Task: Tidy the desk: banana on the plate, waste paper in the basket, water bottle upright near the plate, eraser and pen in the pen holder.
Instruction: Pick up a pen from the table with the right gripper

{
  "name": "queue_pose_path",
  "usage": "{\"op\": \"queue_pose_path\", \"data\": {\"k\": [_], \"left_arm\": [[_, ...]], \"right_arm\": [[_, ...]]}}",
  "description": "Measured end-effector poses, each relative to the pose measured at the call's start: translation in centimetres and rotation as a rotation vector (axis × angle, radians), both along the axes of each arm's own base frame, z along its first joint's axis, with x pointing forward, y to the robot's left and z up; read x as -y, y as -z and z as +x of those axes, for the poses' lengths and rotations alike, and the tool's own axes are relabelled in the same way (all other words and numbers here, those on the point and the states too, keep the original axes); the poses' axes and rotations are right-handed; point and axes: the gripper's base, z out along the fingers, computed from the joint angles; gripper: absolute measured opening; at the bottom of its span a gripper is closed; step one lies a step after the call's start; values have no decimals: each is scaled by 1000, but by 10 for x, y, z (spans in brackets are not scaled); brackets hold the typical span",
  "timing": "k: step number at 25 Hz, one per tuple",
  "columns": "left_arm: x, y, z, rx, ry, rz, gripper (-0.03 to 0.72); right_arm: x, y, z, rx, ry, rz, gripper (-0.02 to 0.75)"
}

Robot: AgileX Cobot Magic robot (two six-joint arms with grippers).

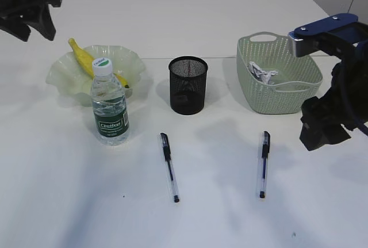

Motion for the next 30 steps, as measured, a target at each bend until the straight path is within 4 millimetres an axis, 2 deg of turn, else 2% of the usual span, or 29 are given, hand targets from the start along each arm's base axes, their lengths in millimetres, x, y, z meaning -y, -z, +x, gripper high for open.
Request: {"op": "queue_pose_path", "data": {"k": [4,7,14,19,22,27,30], "left_arm": [[-20,-12,-7,11,-17,16,336],[-29,-12,-16,3,-32,20,338],[-50,26,-43,-68,-94,2,368],[-68,61,-75,-140,-159,-22,378],[-72,73,-94,-177,-176,-23,378],[-70,66,-111,-157,-184,-56,380],[-68,57,-116,-132,-178,-81,382]], "right_arm": [[-3,0,-2,-19,11,38,581],[-6,0,-3,-31,19,69,581],[-7,0,-3,-42,48,95,581],[-7,0,-4,-46,83,106,581],[-8,0,-4,-49,120,117,581],[-8,0,-1,-28,192,143,581],[-11,9,8,-38,243,150,581]]}}
